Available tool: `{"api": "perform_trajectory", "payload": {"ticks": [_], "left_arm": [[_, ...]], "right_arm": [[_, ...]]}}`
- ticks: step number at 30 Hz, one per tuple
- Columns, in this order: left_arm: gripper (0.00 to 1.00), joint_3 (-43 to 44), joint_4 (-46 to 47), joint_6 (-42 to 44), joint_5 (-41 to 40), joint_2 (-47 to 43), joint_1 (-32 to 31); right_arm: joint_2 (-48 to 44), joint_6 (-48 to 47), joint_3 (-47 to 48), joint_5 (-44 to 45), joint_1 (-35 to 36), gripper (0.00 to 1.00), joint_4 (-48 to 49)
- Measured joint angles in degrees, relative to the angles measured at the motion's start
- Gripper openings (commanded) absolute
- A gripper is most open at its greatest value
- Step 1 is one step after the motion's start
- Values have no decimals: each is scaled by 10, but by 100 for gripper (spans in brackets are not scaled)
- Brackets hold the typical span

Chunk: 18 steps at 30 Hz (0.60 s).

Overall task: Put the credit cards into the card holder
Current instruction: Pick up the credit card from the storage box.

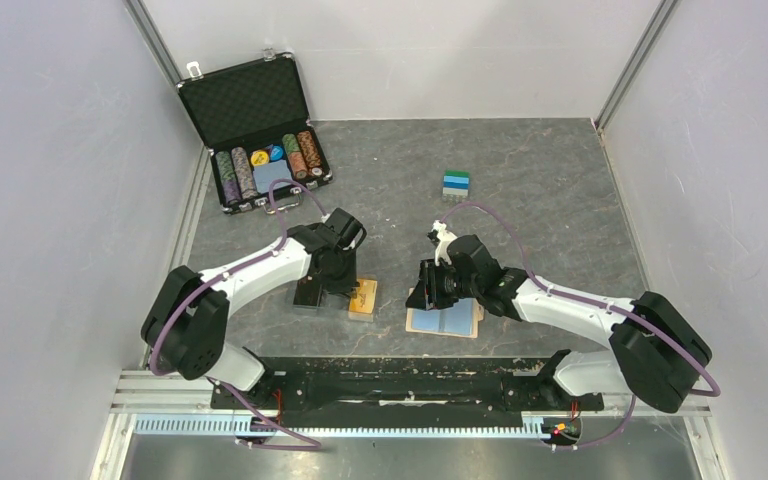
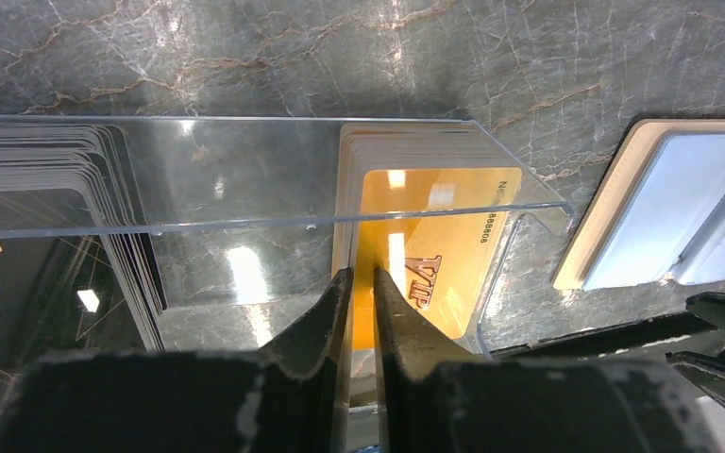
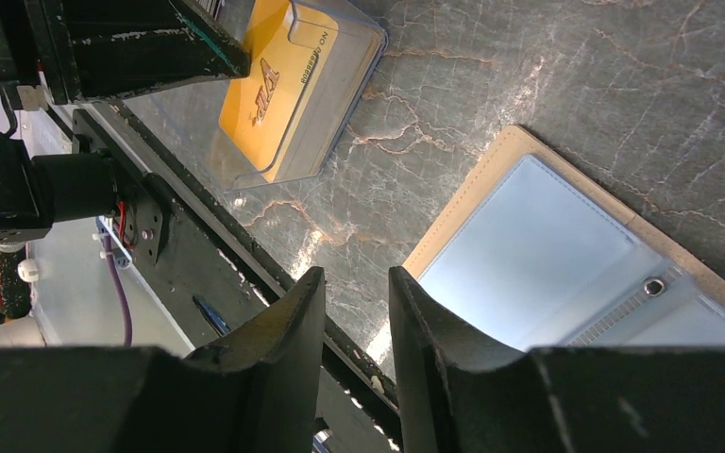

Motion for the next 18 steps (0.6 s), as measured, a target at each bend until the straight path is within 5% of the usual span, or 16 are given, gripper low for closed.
{"api": "perform_trajectory", "payload": {"ticks": [7, 18], "left_arm": [[8, 3, -6, 6, -6, 0, -3], [12, 22, -30, 12, -51, 0, -35]], "right_arm": [[0, -1, 0, 2, 0, 33, -5], [0, -5, 4, 5, 0, 32, -11]]}}
